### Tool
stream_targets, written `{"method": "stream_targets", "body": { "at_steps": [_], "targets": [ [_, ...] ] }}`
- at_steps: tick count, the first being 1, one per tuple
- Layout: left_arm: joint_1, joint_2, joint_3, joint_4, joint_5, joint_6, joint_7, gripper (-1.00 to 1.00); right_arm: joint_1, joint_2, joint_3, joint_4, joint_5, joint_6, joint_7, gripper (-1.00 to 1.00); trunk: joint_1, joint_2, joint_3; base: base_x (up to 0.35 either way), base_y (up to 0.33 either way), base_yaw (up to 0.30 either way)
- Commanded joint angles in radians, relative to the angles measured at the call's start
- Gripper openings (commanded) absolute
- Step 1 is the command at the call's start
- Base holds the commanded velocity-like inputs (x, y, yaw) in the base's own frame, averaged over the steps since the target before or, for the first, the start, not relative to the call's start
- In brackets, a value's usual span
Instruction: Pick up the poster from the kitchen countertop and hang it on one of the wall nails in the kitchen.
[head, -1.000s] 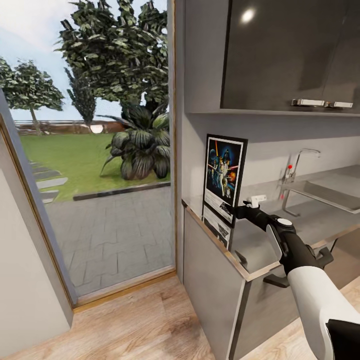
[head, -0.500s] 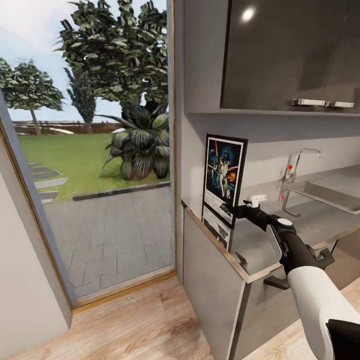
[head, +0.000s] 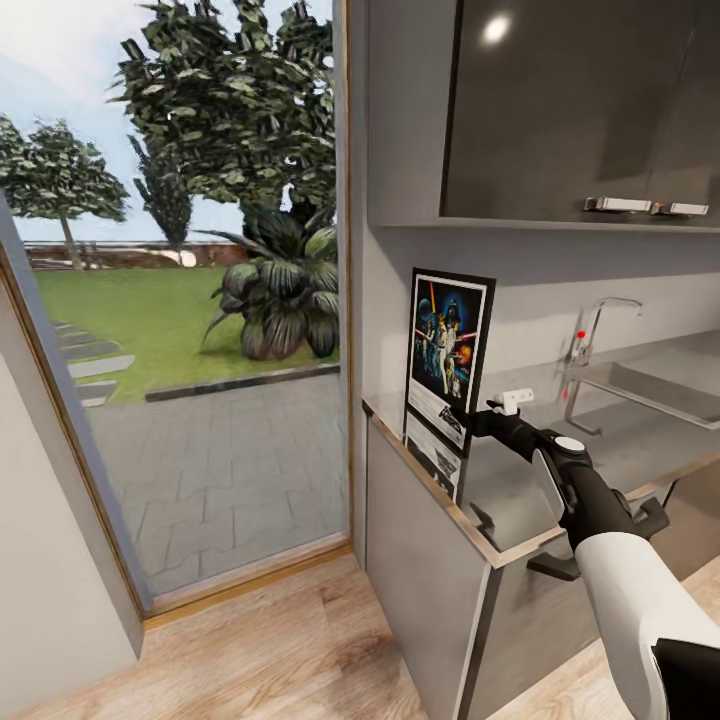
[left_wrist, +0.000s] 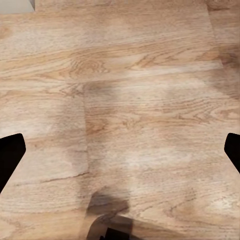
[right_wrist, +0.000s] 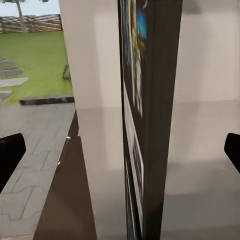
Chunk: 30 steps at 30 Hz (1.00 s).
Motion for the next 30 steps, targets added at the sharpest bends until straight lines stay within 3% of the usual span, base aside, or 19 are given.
{"method": "stream_targets", "body": {
  "at_steps": [1,30],
  "targets": [
    [0.0,-0.001,0.002,-0.001,-0.001,-0.001,0.0,1.0,-0.001,0.0,-0.003,-0.001,0.0,0.007,0.006,1.0,0.0,-0.001,-0.001,0.036,0.0,0.0],
    [0.0,-0.001,0.003,-0.001,-0.001,-0.001,-0.001,1.0,-0.001,0.0,-0.002,0.001,-0.001,0.004,0.006,1.0,0.0,-0.001,-0.001,0.014,0.0,0.0]
  ]
}}
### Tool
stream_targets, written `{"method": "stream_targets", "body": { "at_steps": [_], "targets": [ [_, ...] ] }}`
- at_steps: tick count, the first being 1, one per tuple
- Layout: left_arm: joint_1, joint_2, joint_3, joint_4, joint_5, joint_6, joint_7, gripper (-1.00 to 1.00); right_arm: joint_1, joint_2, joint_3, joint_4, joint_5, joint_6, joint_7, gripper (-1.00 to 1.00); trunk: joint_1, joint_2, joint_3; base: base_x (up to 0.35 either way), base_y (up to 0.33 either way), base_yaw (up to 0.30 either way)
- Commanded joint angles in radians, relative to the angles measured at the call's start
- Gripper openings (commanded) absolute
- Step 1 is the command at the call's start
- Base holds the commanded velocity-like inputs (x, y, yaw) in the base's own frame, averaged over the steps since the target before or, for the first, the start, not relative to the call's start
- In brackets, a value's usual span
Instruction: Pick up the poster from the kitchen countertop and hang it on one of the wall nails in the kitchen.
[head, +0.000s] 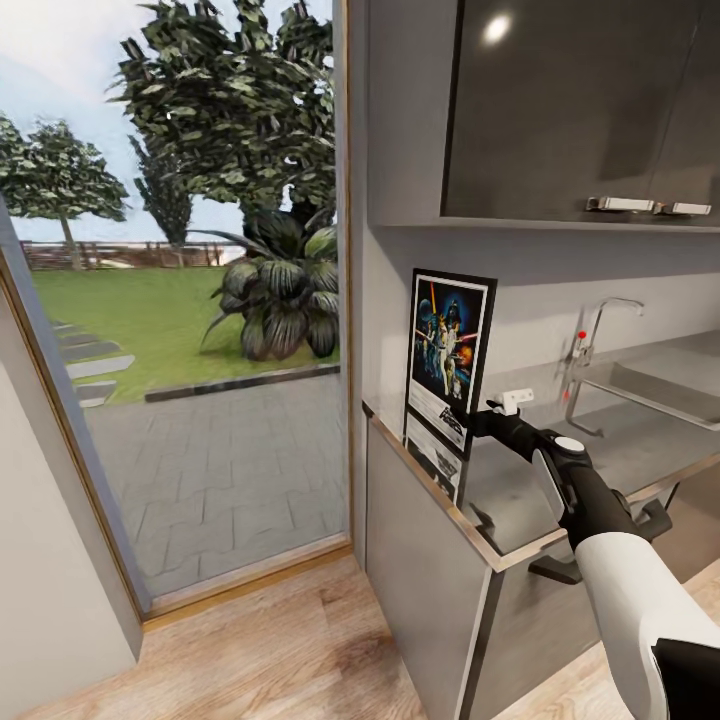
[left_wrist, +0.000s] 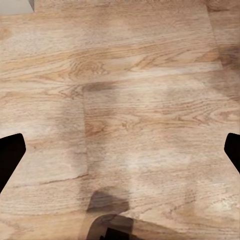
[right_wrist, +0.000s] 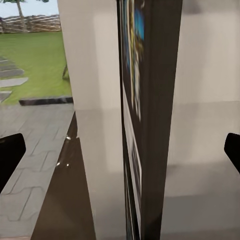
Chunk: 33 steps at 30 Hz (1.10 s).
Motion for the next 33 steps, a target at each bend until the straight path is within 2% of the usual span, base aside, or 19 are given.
{"method": "stream_targets", "body": {
  "at_steps": [1,12,33],
  "targets": [
    [0.0,-0.001,0.002,-0.001,-0.001,-0.001,0.0,1.0,-0.001,0.0,-0.003,-0.001,-0.001,0.006,0.006,1.0,0.0,-0.001,-0.001,0.0,0.0,0.0],
    [0.0,-0.001,0.003,-0.002,-0.001,-0.001,0.0,1.0,0.0,0.0,-0.003,0.042,0.0,-0.07,0.007,1.0,0.0,-0.001,-0.001,0.0,0.0,0.0],
    [0.0,-0.001,0.003,-0.002,-0.001,-0.001,0.0,1.0,0.0,0.0,-0.004,0.054,-0.001,-0.077,0.007,1.0,0.0,-0.001,-0.001,0.008,0.0,0.0]
  ]
}}
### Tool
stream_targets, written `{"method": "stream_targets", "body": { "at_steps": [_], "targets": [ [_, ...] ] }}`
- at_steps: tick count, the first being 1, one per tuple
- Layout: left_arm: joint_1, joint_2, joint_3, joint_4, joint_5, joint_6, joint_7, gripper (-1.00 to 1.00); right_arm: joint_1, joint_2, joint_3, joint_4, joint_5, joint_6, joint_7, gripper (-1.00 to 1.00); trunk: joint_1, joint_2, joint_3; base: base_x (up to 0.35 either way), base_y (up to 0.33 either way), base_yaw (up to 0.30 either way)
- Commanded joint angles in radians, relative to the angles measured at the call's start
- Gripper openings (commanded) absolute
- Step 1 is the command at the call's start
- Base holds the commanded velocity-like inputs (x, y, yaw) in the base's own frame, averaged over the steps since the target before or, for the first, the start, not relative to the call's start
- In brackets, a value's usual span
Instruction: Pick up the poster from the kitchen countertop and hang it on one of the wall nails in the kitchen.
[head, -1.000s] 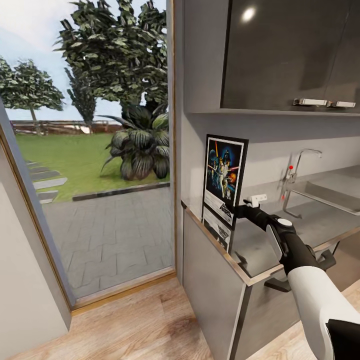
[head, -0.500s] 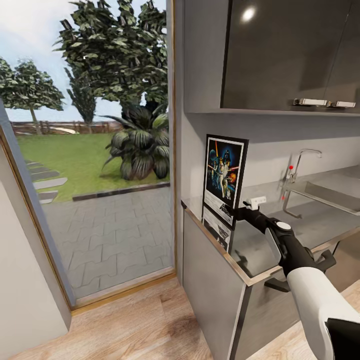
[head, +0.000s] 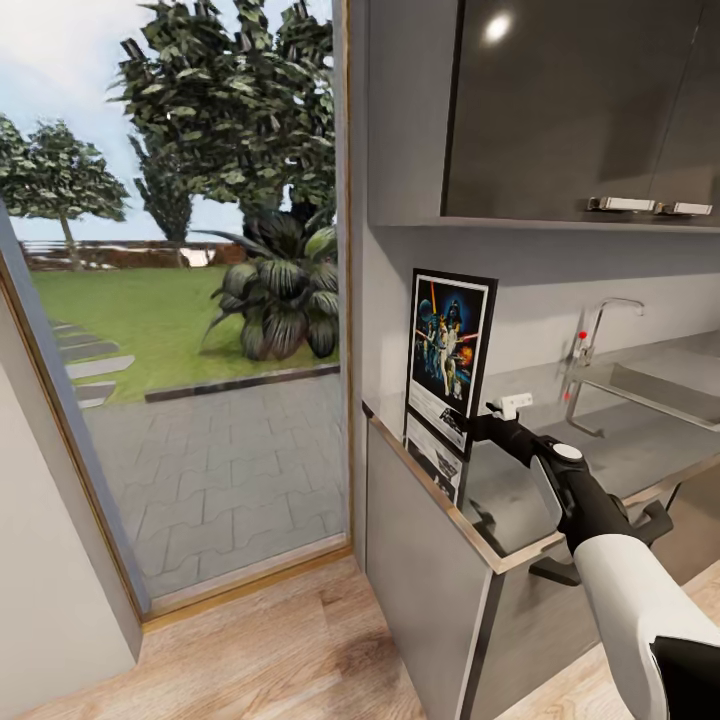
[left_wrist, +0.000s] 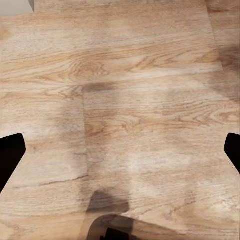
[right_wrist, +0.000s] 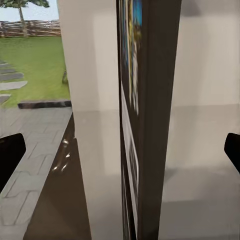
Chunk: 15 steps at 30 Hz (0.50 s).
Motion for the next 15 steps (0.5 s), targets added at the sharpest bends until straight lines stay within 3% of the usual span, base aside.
{"method": "stream_targets", "body": {
  "at_steps": [1,15],
  "targets": [
    [0.0,-0.001,0.003,-0.001,-0.001,-0.001,0.0,1.0,-0.001,0.0,-0.004,-0.001,-0.001,0.008,0.007,1.0,0.0,-0.001,-0.001,0.02,0.0,0.0],
    [0.0,-0.001,0.003,-0.001,-0.001,-0.001,0.0,1.0,-0.001,0.0,-0.004,-0.002,-0.001,0.008,0.007,1.0,0.0,-0.001,-0.001,0.003,0.0,0.0]
  ]
}}
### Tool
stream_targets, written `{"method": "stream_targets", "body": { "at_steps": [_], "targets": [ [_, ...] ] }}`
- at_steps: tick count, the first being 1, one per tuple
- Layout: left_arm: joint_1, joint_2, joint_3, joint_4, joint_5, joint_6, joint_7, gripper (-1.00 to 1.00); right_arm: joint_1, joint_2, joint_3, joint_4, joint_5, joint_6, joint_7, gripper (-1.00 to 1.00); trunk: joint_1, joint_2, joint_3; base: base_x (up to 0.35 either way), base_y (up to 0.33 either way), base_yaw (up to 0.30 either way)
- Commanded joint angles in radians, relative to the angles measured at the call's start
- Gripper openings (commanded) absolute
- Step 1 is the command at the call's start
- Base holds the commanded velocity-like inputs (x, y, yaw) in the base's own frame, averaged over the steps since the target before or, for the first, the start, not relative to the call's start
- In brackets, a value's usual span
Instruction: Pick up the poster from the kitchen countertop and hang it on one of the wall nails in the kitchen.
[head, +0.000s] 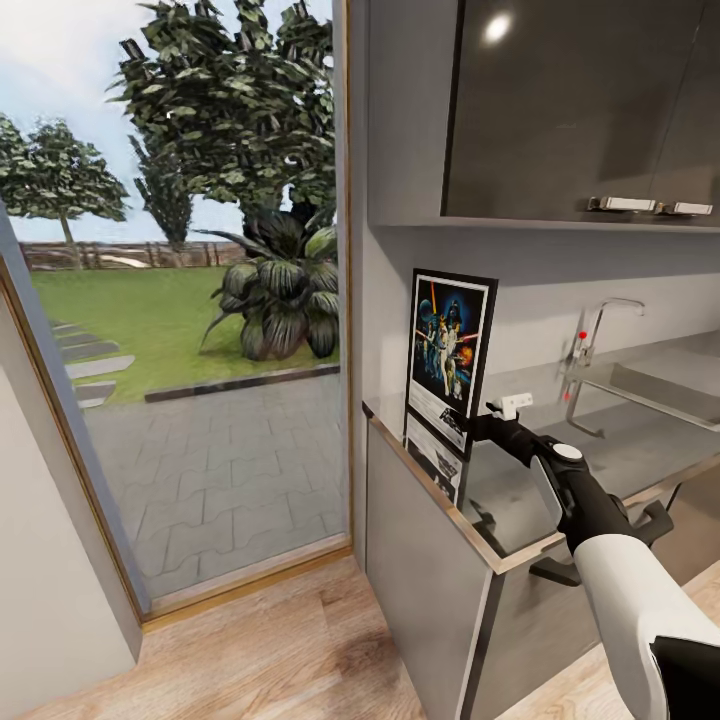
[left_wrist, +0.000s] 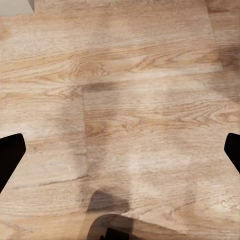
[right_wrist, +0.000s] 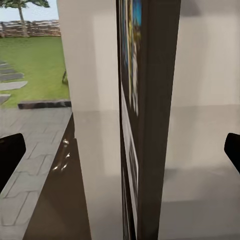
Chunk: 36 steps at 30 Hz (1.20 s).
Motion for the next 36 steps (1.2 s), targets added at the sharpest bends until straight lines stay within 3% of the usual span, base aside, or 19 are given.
{"method": "stream_targets", "body": {
  "at_steps": [1,22,23,36],
  "targets": [
    [0.0,-0.001,0.002,-0.001,-0.001,-0.001,0.0,1.0,0.0,0.0,-0.003,-0.001,-0.001,0.008,0.007,1.0,0.0,-0.001,-0.001,0.0,0.0,0.0],
    [0.0,-0.001,0.002,-0.002,-0.001,-0.001,0.0,1.0,0.0,0.0,-0.005,-0.007,-0.001,0.008,0.007,1.0,0.0,-0.001,-0.001,0.019,0.0,0.0],
    [0.0,-0.001,0.002,-0.002,-0.001,-0.001,0.0,1.0,0.0,0.0,-0.005,-0.007,-0.001,0.008,0.007,-1.0,0.0,-0.001,-0.001,0.0,0.0,0.0],
    [0.0,-0.001,0.002,-0.002,-0.001,-0.001,0.0,1.0,0.0,-0.001,-0.007,-0.008,-0.002,0.008,0.007,-1.0,0.0,-0.001,-0.001,0.0,0.0,0.0]
  ]
}}
